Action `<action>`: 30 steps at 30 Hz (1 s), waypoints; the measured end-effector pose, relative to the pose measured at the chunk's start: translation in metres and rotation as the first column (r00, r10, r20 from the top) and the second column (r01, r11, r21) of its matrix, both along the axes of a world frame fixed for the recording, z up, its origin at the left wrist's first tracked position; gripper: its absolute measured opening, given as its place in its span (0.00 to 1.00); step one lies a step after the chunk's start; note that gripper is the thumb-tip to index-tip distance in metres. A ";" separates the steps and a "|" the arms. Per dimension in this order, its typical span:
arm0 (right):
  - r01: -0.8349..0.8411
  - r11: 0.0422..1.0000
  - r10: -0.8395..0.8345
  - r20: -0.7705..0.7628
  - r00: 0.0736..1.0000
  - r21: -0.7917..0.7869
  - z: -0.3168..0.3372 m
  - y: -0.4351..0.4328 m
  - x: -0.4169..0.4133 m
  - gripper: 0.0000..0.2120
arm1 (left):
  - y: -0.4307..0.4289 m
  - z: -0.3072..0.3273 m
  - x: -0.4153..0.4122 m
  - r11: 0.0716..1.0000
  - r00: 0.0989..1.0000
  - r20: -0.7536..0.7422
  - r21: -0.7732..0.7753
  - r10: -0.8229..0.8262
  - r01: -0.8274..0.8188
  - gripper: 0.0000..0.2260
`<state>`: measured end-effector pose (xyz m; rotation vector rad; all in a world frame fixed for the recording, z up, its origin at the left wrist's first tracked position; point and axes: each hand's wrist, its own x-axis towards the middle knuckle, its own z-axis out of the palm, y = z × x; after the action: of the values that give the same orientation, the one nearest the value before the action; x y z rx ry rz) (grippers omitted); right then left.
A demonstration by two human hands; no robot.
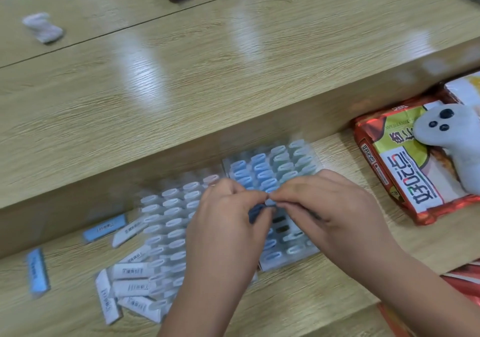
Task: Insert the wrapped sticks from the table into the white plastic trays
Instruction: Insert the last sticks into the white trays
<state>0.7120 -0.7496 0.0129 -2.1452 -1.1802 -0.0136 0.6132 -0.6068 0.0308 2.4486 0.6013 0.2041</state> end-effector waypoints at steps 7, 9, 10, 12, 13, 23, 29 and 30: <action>0.053 0.996 -0.051 -0.031 0.998 0.078 -0.009 -0.002 0.000 0.05 | 0.000 -0.012 -0.028 0.991 0.993 0.117 0.137 -0.011 -0.005 0.15; 0.070 0.994 -0.065 -0.054 0.996 0.079 -0.008 -0.001 -0.002 0.05 | -0.001 -0.015 -0.030 0.989 0.992 0.121 0.150 -0.016 -0.003 0.15; 0.069 0.995 -0.066 -0.048 0.997 0.067 -0.008 -0.001 -0.002 0.05 | -0.002 -0.016 -0.030 0.989 0.992 0.123 0.148 -0.017 -0.002 0.15; 0.038 0.999 -0.038 -0.008 0.999 0.014 -0.008 -0.002 -0.001 0.05 | -0.002 -0.017 -0.030 0.991 0.992 0.128 0.134 -0.017 -0.001 0.15; 0.015 1.000 -0.015 0.017 1.000 -0.017 -0.008 -0.003 -0.001 0.05 | -0.001 -0.017 -0.030 0.992 0.991 0.130 0.126 -0.014 -0.002 0.14; 0.033 0.997 -0.032 0.022 0.999 -0.067 0.005 -0.001 -0.002 0.08 | 0.009 -0.007 -0.040 1.000 0.976 0.217 -0.004 0.014 -0.014 0.13; 0.013 0.998 -0.017 0.074 0.997 0.062 0.009 0.045 -0.044 0.11 | 0.058 -0.003 -0.101 0.963 0.899 0.347 -0.046 0.266 -0.267 0.09; -0.025 0.997 0.019 0.082 0.996 0.072 0.010 0.059 -0.056 0.11 | 0.069 -0.003 -0.117 0.944 0.878 0.350 -0.078 0.327 -0.321 0.09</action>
<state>0.6564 -0.6907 0.0226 -2.0847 -1.2313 -0.1338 0.4966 -0.5380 0.0273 2.1978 0.8368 0.7619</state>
